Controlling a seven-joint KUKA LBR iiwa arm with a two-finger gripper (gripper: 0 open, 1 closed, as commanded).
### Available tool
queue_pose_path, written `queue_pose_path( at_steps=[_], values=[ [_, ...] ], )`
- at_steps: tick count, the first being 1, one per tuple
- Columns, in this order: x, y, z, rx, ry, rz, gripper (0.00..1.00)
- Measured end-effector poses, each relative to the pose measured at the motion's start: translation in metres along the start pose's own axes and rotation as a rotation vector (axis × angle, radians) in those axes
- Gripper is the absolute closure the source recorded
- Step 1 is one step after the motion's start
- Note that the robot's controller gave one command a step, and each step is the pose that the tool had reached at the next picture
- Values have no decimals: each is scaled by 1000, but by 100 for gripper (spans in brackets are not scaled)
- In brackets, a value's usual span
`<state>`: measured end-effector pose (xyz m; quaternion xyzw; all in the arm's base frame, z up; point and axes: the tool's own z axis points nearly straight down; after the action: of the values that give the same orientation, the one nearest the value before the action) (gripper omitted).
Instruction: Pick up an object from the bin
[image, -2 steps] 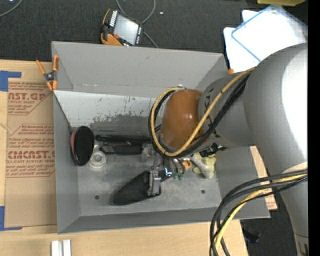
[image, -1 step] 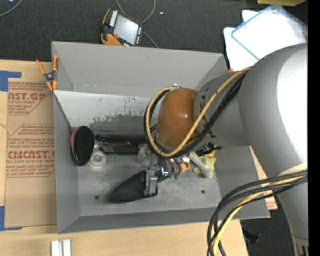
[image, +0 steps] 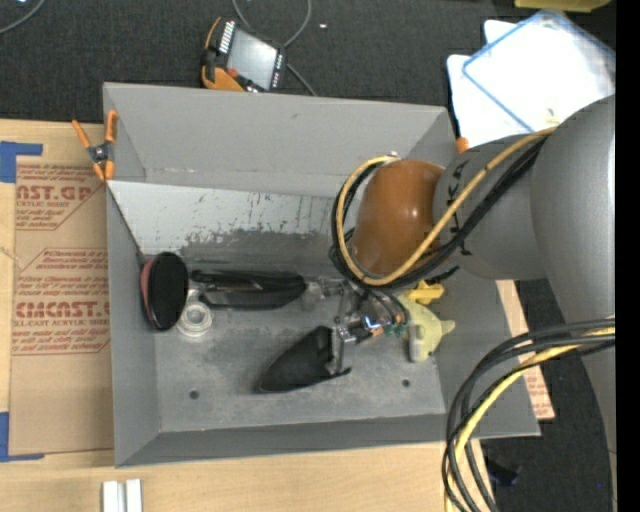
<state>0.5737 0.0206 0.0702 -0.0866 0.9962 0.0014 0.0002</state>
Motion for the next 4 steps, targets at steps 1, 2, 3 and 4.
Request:
queue_pose_path(
  at_steps=[1, 2, 3, 4],
  values=[
    [42, 73, 0, -4, 4, 137, 0],
    [43, 46, 0, -2, -3, 54, 0],
    [48, 41, 0, 1, -2, 62, 0],
    [42, 60, 0, -4, 1, 147, 0]
  ],
)
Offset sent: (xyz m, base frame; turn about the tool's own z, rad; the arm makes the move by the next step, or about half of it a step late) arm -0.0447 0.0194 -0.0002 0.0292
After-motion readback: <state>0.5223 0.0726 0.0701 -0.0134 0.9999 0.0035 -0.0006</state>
